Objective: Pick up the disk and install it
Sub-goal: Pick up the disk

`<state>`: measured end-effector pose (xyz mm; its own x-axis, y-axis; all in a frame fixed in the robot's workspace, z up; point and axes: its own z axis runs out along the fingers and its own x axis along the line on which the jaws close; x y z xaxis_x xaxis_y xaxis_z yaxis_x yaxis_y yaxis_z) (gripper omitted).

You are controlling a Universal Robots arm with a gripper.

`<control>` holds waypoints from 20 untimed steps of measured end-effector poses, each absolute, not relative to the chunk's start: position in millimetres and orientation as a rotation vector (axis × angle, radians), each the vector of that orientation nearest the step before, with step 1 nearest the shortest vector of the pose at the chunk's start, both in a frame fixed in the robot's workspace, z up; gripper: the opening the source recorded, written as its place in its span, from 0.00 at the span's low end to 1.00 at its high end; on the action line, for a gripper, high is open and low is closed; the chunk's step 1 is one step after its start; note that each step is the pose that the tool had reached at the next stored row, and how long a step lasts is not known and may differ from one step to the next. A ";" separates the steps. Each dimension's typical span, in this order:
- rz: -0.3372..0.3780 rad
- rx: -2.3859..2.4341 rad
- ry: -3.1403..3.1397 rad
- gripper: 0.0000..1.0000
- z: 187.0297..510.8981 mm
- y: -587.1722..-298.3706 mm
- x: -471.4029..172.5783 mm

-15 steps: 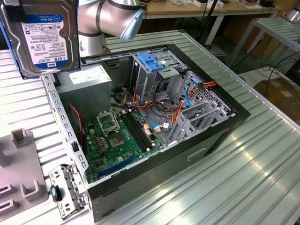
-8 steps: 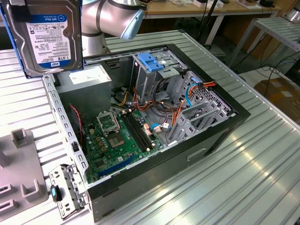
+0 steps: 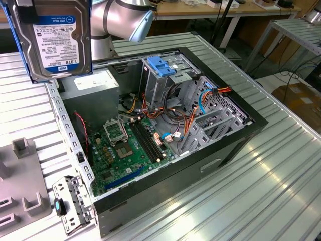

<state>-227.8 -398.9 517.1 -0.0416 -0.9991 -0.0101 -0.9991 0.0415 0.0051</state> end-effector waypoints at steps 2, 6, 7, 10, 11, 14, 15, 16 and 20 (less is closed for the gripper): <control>0.017 -2.172 2.265 0.37 517.0 -399.7 -226.7; 0.015 -2.172 2.267 0.37 516.9 -402.1 -225.3; 0.015 -2.172 2.267 0.37 516.9 -402.3 -225.1; 0.013 -2.172 2.268 0.37 516.9 -403.2 -224.1; 0.013 -2.172 2.268 0.37 516.8 -403.6 -223.7; 0.013 -2.172 2.268 0.37 516.7 -404.2 -219.6; 0.013 -2.172 2.268 0.37 516.7 -404.3 -217.7; 0.013 -2.172 2.268 0.37 516.7 -404.3 -215.9; 0.013 -2.172 2.268 0.37 516.6 -404.6 -208.6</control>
